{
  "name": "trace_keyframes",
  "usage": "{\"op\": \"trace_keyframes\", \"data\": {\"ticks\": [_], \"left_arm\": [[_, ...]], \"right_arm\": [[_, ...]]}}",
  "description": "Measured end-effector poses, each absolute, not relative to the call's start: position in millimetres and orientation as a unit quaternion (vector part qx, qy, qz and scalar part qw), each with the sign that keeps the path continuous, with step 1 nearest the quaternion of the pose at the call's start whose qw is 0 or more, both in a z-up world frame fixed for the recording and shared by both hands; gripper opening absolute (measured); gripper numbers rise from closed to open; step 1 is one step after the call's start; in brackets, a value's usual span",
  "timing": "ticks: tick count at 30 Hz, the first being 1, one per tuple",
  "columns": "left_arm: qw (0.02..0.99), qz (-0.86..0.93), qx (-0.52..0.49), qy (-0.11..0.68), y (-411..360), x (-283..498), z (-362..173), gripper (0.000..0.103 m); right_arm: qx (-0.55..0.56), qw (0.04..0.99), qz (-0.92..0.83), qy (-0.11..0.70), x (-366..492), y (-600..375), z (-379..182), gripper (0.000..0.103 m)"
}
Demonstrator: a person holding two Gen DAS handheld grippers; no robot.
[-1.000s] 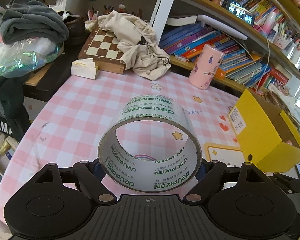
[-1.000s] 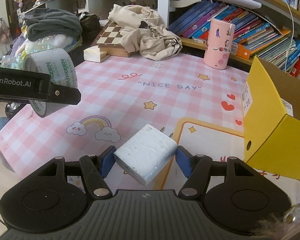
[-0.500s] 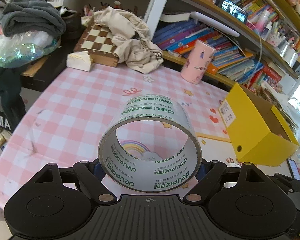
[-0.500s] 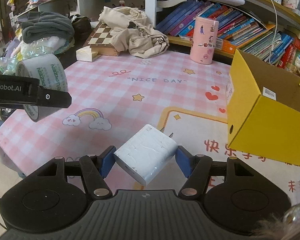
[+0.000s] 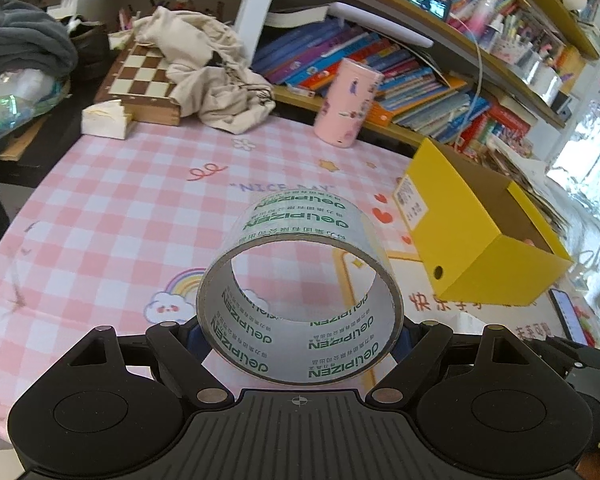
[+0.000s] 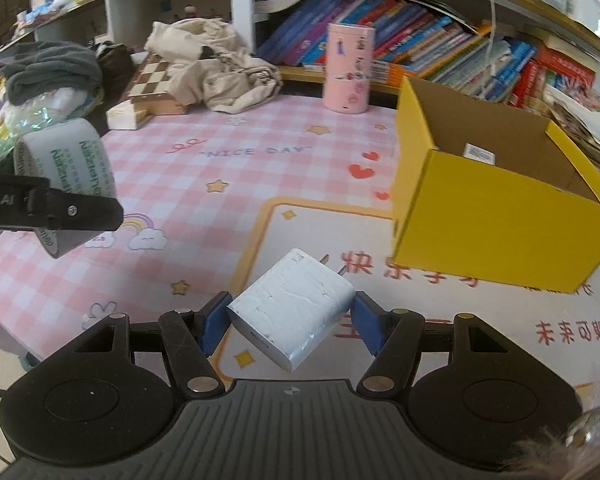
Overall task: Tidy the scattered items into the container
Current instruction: 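Lift the charger plug and tape roll with both tools toward the yellow box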
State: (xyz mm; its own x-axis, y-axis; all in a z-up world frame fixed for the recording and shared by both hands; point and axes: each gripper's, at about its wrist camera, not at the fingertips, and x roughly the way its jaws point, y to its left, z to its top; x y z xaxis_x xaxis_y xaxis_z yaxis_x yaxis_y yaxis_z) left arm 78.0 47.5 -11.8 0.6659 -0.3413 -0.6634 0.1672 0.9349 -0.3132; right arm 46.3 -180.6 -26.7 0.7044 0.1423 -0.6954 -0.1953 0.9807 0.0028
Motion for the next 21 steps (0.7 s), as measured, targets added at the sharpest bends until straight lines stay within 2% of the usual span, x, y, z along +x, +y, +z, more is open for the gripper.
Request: {"op": "trace_keyframes", "data": {"ticks": [21], "left_arm": [[0.893,-0.196,-0.091,0.395,-4.8,75.5,-10.4,0.084]], "right_arm": [[-0.019,0.926,0.040,0.375,26.8,-229.7,-22.5,0.063]]}}
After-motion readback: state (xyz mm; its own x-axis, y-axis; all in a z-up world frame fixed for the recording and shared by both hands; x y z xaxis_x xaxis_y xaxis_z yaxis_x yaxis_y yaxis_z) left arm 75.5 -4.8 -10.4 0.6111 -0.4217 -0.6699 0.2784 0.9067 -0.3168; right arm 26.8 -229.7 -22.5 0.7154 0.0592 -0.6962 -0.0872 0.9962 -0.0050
